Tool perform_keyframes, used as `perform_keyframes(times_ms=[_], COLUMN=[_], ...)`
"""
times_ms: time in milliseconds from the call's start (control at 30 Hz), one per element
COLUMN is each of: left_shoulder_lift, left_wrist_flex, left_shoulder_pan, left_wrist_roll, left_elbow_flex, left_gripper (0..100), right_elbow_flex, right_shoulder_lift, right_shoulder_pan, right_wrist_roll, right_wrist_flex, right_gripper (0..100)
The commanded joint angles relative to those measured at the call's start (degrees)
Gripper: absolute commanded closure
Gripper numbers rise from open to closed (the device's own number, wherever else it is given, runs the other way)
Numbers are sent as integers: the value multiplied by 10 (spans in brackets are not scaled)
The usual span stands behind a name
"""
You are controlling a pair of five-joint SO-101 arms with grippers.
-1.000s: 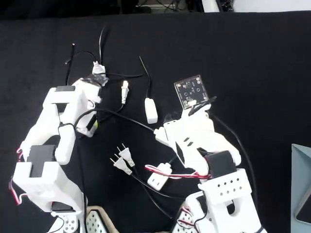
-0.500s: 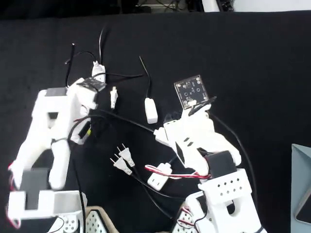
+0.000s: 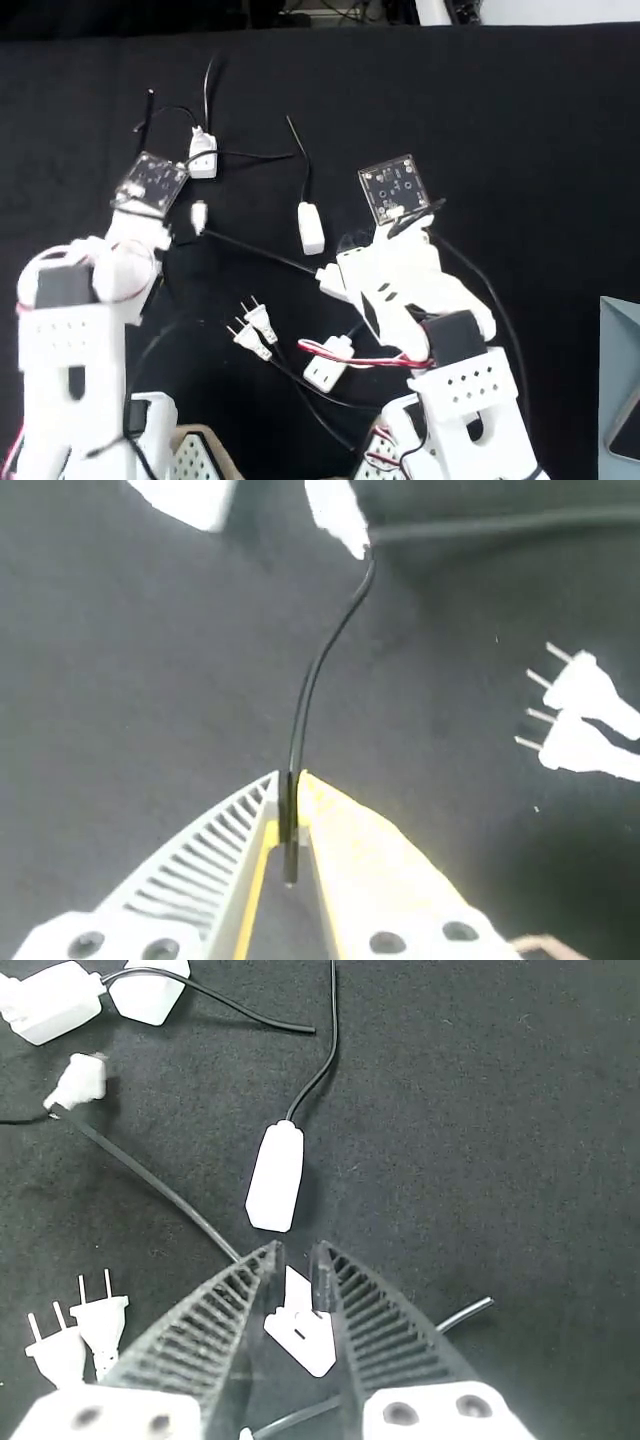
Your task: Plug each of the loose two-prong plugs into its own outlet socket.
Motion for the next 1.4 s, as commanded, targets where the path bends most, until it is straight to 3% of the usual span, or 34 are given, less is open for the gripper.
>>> perform_keyframes(times_ms=[0,133,433,600,867,1033,1233,1367], left_shoulder_lift=[-108,-172,-236,-236,-239,-237,-241,-241], left_wrist_flex=[2,-2,4,25,64,52,11,-62], left_shoulder_pan=[-1,11,138,167,186,109,-53,-157], left_wrist_roll=[2,44,120,114,-4,-56,-30,18], left_elbow_flex=[5,5,11,19,95,138,172,169], left_gripper=[972,971,971,971,971,955,607,591], right_elbow_flex=[-2,-2,-2,-2,-4,-2,-3,-12], right_shoulder_lift=[-7,-7,-7,-7,-7,-5,-3,4], right_shoulder_pan=[4,4,8,8,9,9,6,0], right_wrist_roll=[-3,-3,-3,-2,39,39,39,46], right_wrist_flex=[-12,-12,-11,-9,13,13,13,33], right_gripper=[938,938,938,937,936,935,910,870])
